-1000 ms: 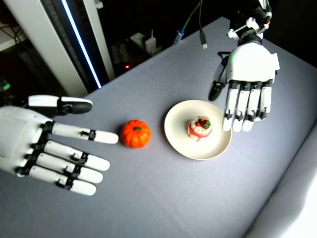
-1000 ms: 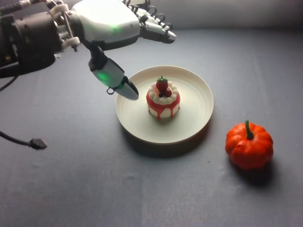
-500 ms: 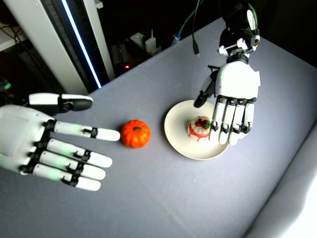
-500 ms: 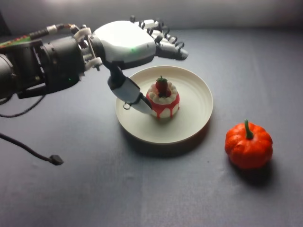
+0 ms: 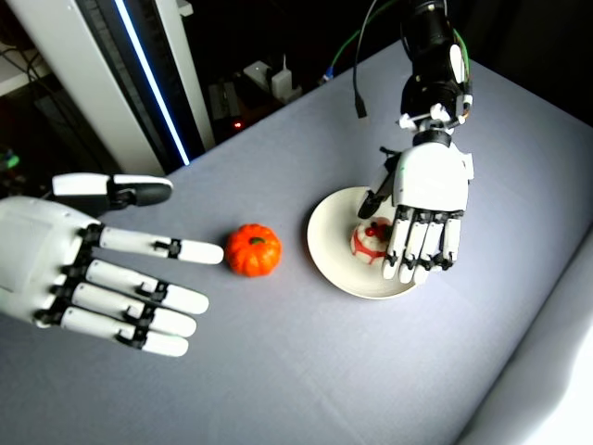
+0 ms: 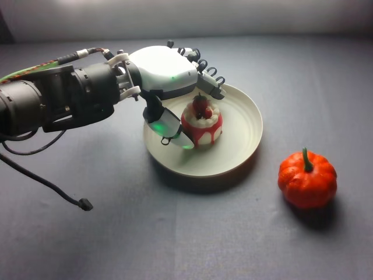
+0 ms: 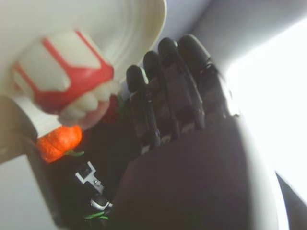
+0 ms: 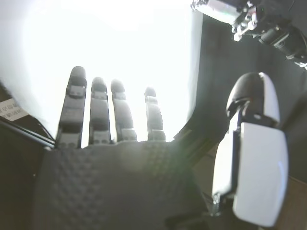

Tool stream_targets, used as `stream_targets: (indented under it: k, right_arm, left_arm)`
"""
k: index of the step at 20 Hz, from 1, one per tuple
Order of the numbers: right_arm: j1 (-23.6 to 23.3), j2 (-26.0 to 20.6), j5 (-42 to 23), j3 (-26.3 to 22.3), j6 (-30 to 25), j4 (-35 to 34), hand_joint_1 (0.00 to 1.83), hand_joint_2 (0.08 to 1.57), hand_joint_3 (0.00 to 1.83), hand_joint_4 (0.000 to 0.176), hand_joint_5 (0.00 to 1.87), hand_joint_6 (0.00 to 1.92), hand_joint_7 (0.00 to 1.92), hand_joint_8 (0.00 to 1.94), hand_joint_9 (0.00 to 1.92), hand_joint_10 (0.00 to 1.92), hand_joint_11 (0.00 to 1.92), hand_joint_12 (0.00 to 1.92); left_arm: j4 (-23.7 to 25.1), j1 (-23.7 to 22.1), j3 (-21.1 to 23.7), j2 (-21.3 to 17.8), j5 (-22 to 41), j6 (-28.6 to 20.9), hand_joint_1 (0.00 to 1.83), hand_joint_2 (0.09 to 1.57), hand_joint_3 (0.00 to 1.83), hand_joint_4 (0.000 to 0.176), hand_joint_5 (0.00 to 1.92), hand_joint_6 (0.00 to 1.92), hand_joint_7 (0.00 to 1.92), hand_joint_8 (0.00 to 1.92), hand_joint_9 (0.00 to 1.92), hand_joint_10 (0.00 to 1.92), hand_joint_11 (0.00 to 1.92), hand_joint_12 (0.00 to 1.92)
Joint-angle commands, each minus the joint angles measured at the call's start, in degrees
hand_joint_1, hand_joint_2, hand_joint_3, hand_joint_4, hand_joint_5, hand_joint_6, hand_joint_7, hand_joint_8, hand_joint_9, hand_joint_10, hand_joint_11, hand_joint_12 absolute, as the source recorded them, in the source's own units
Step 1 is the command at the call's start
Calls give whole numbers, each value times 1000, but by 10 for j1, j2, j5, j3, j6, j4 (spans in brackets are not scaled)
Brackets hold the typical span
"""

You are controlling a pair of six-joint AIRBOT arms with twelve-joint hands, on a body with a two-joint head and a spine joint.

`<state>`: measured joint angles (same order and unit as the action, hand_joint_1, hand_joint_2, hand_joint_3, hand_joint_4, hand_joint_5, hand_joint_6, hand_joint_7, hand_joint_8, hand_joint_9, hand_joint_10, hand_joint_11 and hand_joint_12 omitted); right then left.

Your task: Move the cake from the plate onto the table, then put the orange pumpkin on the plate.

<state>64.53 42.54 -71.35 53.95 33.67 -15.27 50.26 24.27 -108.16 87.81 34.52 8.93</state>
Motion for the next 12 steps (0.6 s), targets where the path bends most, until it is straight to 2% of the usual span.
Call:
stream_targets:
  k: [1, 4, 5, 6, 8, 10, 11, 12]
  right_arm:
    - [-6, -2, -72, 5, -5, -10, 399, 912, 0, 176, 0, 0, 45, 9, 23, 5, 119, 38]
    - [-6, -1, -73, 5, -5, -10, 380, 917, 0, 176, 0, 0, 55, 9, 31, 6, 133, 41]
    - [-6, -1, -73, 5, -5, -10, 393, 911, 0, 176, 0, 0, 65, 11, 33, 6, 127, 38]
    - [-6, 0, -73, 6, -5, -10, 395, 901, 0, 176, 0, 0, 76, 13, 41, 8, 137, 41]
    - [-6, 2, -74, 6, -5, -10, 383, 898, 0, 176, 0, 0, 86, 12, 55, 11, 158, 47]
    - [-6, 2, -74, 6, -5, -10, 385, 903, 0, 176, 0, 0, 89, 11, 57, 10, 161, 47]
    - [-6, 2, -74, 6, -5, -10, 393, 901, 0, 176, 0, 0, 91, 10, 57, 8, 163, 46]
    - [-6, 2, -74, 6, -5, -10, 388, 904, 0, 176, 0, 0, 92, 9, 61, 9, 168, 48]
  left_arm:
    - [-19, 2, -7, 6, 30, 1, 920, 820, 5, 0, 603, 11, 640, 37, 606, 144, 235, 1388]
    - [-24, 9, -24, 18, 28, 1, 922, 878, 21, 0, 605, 8, 654, 35, 616, 159, 208, 1374]
    - [-26, 11, -27, 20, 26, 1, 925, 890, 13, 0, 621, 9, 672, 31, 634, 188, 224, 1422]
    - [-29, 13, -32, 24, 26, 1, 932, 896, 0, 0, 660, 1, 745, 22, 633, 482, 331, 1542]
    - [-34, 16, -42, 31, 25, 1, 971, 930, 2, 0, 684, 2, 820, 26, 551, 1011, 419, 1707]
    - [-37, 20, -48, 35, 25, 1, 1040, 1015, 4, 0, 850, 45, 875, 32, 526, 761, 241, 1490]
    - [-43, 22, -48, 34, 27, 1, 1163, 1123, 15, 0, 915, 821, 857, 1003, 564, 1118, 302, 1647]
    - [-56, 24, -48, 32, 34, 1, 1188, 1188, 8, 0, 917, 1004, 729, 1409, 469, 1475, 259, 1866]
